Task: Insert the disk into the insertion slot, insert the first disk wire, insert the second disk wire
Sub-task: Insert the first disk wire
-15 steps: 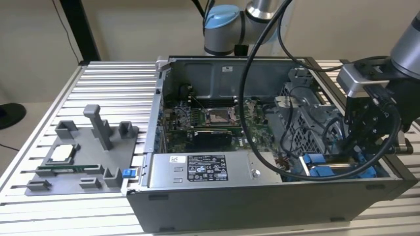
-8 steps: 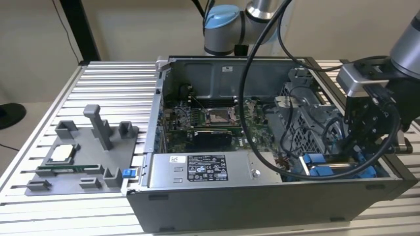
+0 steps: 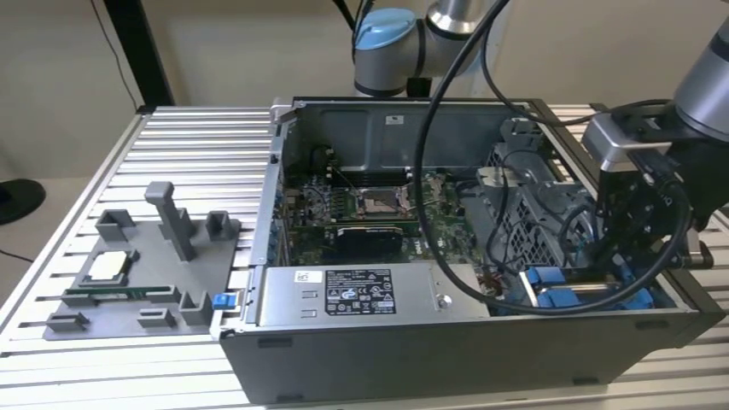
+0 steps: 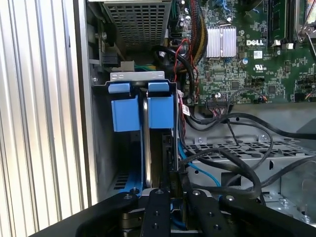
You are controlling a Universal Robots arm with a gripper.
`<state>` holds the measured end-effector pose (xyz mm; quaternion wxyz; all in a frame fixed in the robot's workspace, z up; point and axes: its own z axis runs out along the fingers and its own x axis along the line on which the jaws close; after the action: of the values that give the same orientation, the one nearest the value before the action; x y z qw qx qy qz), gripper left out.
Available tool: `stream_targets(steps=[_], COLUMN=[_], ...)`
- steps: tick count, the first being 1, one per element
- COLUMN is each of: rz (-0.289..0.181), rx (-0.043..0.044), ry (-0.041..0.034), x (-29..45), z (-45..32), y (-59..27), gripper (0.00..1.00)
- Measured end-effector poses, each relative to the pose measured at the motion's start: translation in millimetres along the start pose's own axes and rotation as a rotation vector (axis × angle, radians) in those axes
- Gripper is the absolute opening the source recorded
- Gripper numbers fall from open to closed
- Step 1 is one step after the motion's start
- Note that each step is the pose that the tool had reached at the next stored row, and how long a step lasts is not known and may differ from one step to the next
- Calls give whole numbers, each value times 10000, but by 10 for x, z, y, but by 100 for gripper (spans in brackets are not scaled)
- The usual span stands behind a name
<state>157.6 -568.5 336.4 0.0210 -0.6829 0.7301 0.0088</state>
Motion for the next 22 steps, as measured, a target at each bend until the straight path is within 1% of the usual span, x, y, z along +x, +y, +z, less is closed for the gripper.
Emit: stream_targets(steps=[4,7,10,13,14,17,22], rz=[-1,-1,-1,2,1,0,0], rx=[11,10,10,9,8,9,9], ry=[19,7,18,-14,-25,2,-1], x=[3,3,2,3,3,5,5], z=[46,102,104,121,126,116,120], y=[1,2,3,3,3,3,3], gripper=[0,0,0,0,100,100,100])
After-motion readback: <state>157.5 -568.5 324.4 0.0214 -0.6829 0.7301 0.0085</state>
